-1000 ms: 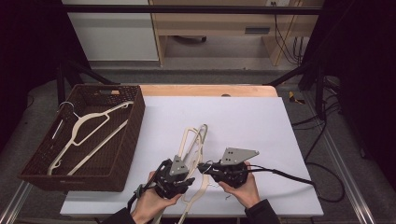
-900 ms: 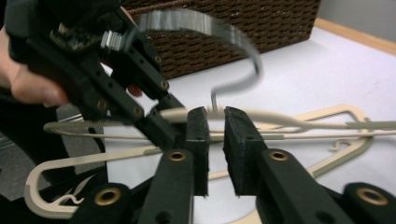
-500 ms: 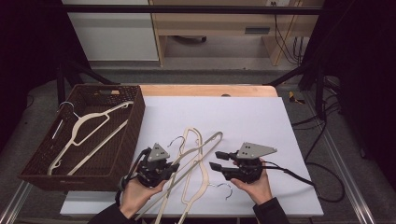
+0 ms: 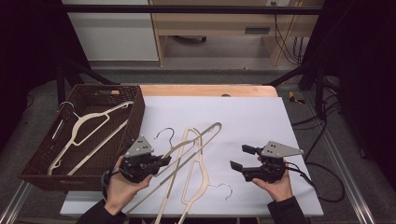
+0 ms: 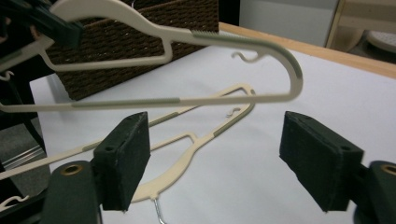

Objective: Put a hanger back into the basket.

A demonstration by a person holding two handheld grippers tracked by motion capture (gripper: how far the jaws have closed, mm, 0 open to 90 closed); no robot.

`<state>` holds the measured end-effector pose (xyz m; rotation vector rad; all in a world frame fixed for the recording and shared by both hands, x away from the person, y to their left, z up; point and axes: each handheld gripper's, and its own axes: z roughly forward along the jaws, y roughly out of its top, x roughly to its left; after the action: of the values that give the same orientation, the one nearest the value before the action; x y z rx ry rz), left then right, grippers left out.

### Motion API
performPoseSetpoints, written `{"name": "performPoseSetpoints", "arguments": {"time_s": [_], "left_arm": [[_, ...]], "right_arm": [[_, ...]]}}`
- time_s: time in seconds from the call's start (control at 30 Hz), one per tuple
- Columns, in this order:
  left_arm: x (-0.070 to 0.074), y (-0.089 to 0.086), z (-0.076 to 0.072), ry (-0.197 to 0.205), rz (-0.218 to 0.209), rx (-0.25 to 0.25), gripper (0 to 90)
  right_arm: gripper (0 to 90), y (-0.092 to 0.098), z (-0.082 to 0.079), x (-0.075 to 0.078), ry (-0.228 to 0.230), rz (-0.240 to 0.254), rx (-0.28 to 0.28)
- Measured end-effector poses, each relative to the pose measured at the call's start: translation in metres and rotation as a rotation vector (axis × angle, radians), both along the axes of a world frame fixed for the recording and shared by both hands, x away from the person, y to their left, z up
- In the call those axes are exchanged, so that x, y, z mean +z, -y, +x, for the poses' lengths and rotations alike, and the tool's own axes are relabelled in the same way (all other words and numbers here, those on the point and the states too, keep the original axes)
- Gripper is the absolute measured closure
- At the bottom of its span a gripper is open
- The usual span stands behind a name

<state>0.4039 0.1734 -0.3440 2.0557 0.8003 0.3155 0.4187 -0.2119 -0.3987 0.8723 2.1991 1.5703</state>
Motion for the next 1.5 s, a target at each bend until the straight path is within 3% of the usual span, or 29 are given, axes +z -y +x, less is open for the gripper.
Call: {"name": "performPoseSetpoints", "arguments": {"time_s": [0.2,0.4,0.5,0.67,0.87,1.03,1.5], "left_arm": [[0.029,-0.016,-0.005,0.065,-0.021,-0.017,85.4],[0.062,-0.033,0.0,0.136,-0.003,-0.056,85.4],[0.076,-0.041,0.005,0.152,0.005,-0.063,85.4],[0.095,-0.063,0.021,0.155,-0.017,-0.047,85.4],[0.105,-0.091,0.04,0.151,-0.049,-0.004,85.4],[0.107,-0.124,0.06,0.147,-0.076,0.041,85.4],[0.089,-0.192,0.086,0.146,-0.056,0.149,85.4]], "right_arm": [[17.1,0.005,0.0,0.0,0.0,-0.011,-0.021],[15.0,0.007,-0.001,0.0,-0.003,-0.021,-0.033],[13.4,0.008,0.0,0.001,-0.005,-0.021,-0.04],[11.0,0.01,-0.001,0.001,0.002,-0.028,-0.057],[8.9,0.013,0.0,0.002,0.003,-0.019,-0.08],[8.6,0.016,0.0,0.003,0.009,-0.016,-0.092],[8.1,0.018,0.001,0.002,0.004,-0.017,-0.104]]}}
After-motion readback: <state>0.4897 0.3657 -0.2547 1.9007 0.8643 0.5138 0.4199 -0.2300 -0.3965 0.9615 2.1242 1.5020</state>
